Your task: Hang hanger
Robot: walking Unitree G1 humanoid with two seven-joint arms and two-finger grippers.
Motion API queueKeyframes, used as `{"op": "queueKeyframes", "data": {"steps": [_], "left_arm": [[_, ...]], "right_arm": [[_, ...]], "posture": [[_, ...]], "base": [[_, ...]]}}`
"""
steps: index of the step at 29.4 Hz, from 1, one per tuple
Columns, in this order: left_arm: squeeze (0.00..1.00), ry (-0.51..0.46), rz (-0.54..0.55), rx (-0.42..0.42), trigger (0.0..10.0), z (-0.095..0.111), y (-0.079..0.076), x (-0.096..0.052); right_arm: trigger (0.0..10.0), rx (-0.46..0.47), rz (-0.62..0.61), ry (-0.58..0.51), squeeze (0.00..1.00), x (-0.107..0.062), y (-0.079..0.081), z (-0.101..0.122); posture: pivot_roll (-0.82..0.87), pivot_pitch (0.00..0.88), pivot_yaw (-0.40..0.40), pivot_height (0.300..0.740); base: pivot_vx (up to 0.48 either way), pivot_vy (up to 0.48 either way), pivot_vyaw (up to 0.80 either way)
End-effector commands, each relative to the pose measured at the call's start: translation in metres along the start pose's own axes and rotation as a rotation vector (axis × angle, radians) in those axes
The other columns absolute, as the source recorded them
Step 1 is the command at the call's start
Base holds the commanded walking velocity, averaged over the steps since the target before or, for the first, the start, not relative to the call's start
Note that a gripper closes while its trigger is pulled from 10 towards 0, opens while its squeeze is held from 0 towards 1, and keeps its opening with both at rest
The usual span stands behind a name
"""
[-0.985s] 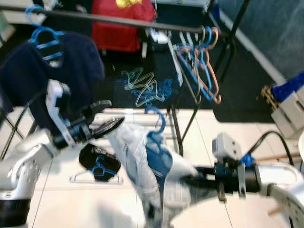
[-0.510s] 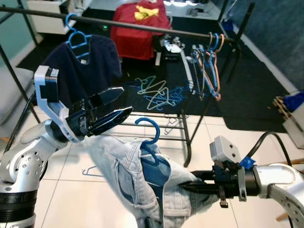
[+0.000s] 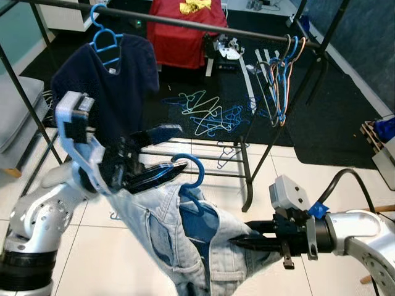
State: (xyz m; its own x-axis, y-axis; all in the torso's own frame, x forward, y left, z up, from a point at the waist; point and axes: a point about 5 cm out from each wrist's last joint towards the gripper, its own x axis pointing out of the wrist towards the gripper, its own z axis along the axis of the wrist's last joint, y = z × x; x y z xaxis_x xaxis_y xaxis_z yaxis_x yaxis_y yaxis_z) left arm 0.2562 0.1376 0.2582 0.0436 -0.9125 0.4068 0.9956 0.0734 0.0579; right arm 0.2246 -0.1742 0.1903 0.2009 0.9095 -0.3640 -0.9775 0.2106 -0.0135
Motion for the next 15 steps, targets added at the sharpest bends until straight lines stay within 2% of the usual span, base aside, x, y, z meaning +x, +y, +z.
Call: {"op": "queueKeyframes", "data": {"steps": [1,9,15], "left_arm": [[0.00,-0.002,-0.012,0.001,10.0,-0.0026,-0.0038,0.0019],[0.00,0.005,-0.054,-0.012,10.0,-0.0108,-0.0086,0.0110],[0.00,0.016,-0.074,-0.017,10.0,-0.0124,-0.0111,0.0117]], "right_arm": [[0.0,-0.017,0.020,-0.018,0.00,-0.0006,0.0021,0.0051],[0.0,-0.020,0.024,-0.022,0.00,-0.0006,0.0010,0.0076],[0.0,-0.022,0.026,-0.023,0.00,-0.0004,0.0014,0.0080]], "posture": [[0.04,0.154,-0.077,0.740],[0.04,0.153,-0.080,0.740],[0.04,0.154,-0.079,0.740]], "base": [[0.000,0.000,0.00],[0.000,0.000,0.00],[0.000,0.000,0.00]]}}
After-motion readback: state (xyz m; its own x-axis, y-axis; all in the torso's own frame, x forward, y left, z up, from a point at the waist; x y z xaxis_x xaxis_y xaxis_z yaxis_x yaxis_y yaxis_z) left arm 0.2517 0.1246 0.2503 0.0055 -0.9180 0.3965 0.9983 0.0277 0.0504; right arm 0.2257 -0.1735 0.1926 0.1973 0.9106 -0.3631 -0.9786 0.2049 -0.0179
